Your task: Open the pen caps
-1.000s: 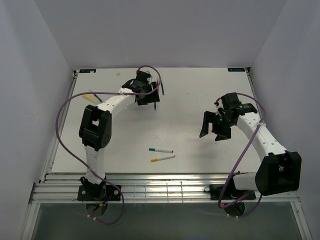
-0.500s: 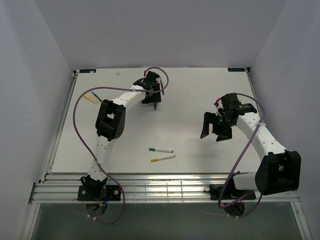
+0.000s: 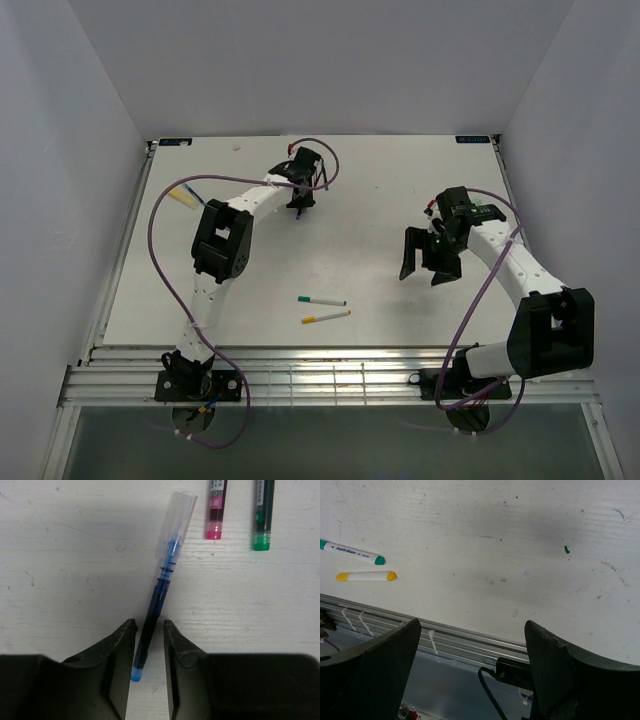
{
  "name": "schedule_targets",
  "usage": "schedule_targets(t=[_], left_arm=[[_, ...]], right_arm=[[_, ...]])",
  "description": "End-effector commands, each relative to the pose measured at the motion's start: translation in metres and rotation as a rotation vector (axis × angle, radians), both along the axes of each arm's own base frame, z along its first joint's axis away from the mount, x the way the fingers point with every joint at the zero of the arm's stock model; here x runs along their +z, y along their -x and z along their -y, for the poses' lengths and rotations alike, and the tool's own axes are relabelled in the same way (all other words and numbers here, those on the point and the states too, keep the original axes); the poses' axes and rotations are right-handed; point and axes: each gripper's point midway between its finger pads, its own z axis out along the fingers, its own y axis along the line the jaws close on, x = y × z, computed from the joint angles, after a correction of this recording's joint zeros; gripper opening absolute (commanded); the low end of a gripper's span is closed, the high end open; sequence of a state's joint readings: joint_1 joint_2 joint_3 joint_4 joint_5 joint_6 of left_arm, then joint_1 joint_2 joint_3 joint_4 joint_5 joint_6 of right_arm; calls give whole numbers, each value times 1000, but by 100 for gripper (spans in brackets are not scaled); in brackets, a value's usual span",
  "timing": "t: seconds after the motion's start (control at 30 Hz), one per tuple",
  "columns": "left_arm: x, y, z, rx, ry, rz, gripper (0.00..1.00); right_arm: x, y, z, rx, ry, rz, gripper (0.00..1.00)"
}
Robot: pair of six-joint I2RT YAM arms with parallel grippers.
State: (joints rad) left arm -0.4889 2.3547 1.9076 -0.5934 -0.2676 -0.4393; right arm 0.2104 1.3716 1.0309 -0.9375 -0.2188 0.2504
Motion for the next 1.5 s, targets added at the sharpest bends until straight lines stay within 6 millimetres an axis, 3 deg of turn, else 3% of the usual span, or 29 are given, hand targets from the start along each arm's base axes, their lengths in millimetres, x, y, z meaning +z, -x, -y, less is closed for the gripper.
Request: schedule_targets(t=[0.0,0.17,0.27,0.37,0.5,0.57,0.6,0.63,0.7,0.73,0.77,0.83,0.9,0.93,0.97,1.03,1.07,1.1,1.2,1.47], left_arm=[[-38,40,-16,-6,-75,-154,38],[-47,53,-21,13,-75,-189,21],[-42,58,-23,17,-73,-189,8],[-30,62,-24,23,-57,-181,1],[-5,71,-21,15,-8,-167,0],[21,74,-18,7,38,-140,0],[25,81,-17,-3,54,-147,0],[45,82,-13,-18,92,-120,0],[62,94,3,-101,184,-133,0],[66,103,11,-146,229,-147,0],[85,109,17,-183,277,-131,0],[95,133,34,-270,399,-183,0],[121,156,46,-346,502,-196,0],[117,169,46,-346,535,-218,0],[136,178,47,-374,580,-190,0],[152,192,52,-396,656,-183,0],[146,202,49,-389,669,-204,0],[158,207,48,-398,690,-180,0],[164,221,47,-395,732,-180,0],[167,228,47,-388,761,-175,0]], right_arm=[[3,-7,-4,23,-3,22,90],[3,-9,-2,35,42,17,90],[3,-12,-2,6,56,13,90],[-3,-10,-17,-4,-30,-26,90],[0,-13,-41,23,-164,-48,90],[4,-21,-49,36,-208,-43,90],[15,-30,-58,46,-251,-19,90],[20,-36,-63,53,-279,-8,91],[38,-54,-81,63,-371,31,95],[44,-60,-86,63,-397,45,97],[50,-67,-92,63,-424,57,98],[64,-86,-106,55,-497,96,99],[73,-98,-117,54,-549,119,100],[84,-110,-125,40,-588,155,100],[85,-116,-130,35,-608,158,99],[93,-124,-144,35,-651,173,94],[94,-130,-151,41,-660,177,93],[94,-133,-155,41,-660,178,91],[93,-138,-174,34,-684,147,83],[93,-130,-210,49,-733,110,70]])
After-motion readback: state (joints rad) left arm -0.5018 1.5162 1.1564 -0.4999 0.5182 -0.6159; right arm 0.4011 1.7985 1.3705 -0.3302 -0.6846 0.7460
